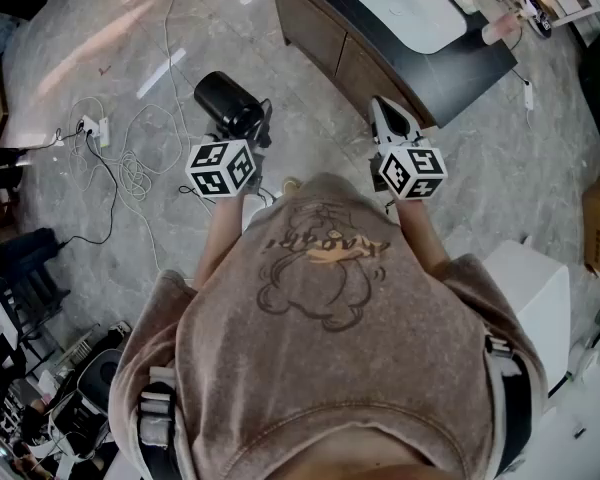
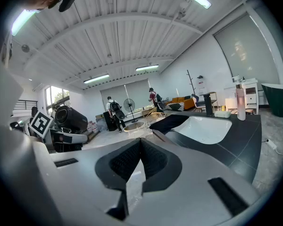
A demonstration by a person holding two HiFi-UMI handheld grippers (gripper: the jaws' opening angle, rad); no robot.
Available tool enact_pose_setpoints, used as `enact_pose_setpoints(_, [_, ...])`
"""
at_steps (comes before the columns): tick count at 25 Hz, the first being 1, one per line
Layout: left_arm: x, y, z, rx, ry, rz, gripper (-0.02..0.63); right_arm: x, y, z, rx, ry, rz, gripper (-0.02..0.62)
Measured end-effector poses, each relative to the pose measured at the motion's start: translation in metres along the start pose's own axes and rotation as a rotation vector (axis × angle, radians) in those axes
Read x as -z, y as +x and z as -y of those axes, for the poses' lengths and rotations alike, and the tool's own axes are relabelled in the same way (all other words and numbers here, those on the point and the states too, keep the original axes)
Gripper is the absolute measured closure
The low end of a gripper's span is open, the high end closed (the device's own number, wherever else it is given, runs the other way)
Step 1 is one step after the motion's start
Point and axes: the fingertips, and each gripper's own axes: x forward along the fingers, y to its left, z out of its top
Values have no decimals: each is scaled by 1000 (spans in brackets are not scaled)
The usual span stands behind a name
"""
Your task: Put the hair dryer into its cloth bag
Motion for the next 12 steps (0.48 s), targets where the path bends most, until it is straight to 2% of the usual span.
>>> enact_pose_setpoints(12, [-9, -13, -14, 8, -5, 23, 365, 6, 5, -27, -4, 23, 2, 597])
